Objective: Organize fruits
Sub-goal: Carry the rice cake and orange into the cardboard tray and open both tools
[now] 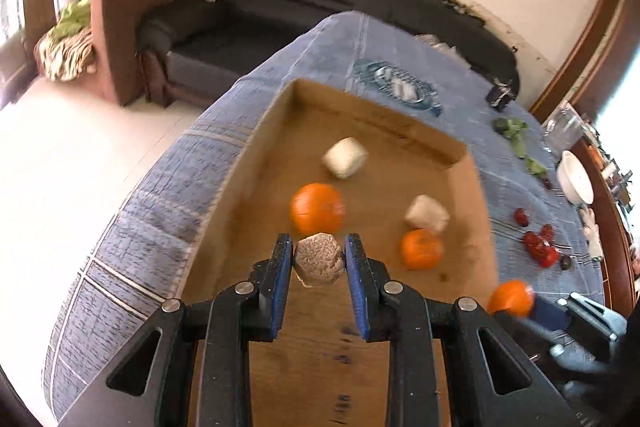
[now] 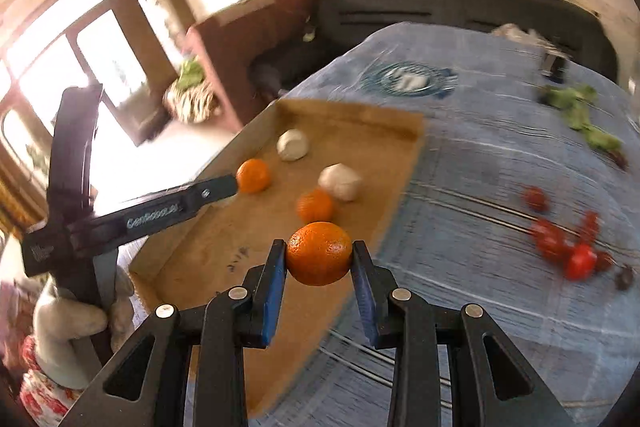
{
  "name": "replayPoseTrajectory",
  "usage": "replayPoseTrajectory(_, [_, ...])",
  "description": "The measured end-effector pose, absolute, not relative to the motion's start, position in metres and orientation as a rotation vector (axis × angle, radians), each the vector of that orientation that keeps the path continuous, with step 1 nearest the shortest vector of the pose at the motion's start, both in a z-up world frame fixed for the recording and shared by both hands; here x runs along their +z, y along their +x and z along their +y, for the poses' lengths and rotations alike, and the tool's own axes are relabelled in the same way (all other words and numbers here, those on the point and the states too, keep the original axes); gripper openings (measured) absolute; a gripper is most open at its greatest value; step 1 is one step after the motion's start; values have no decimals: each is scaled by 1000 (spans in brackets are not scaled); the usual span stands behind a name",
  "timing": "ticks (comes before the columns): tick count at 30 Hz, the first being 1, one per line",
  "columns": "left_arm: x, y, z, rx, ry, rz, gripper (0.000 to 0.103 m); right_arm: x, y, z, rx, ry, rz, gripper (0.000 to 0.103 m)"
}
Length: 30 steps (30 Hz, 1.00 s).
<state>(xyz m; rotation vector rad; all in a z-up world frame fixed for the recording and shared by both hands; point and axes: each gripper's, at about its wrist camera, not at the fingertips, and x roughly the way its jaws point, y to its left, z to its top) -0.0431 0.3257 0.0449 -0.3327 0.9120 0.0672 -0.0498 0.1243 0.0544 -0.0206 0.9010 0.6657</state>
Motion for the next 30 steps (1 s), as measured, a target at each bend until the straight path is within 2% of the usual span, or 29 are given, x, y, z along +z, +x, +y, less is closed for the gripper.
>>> replayPoseTrajectory(12, [31,-31,338,67,-365,948,27,14,-30,177,653,-115,985,36])
replayPoseTrajectory(13, [31,-32,337,65,-362,947,29,14,-28,178,653,-120,982,37])
replayPoseTrajectory(16, [32,-34,335,65,-368,945,45,14,-28,179,652,-128,975,38])
replayPoseTrajectory(22, [57,-57,331,70,-373,861,46,27,-38,173,665,-120,917,43])
replayPoseTrajectory(26, [84,-83,331,73,-403,767,61,45,-51,153,668,-105,857,45])
replayPoseTrajectory(30, [100,-103,318,40,-422,713,64,56,-63,118,661,-41,834,50])
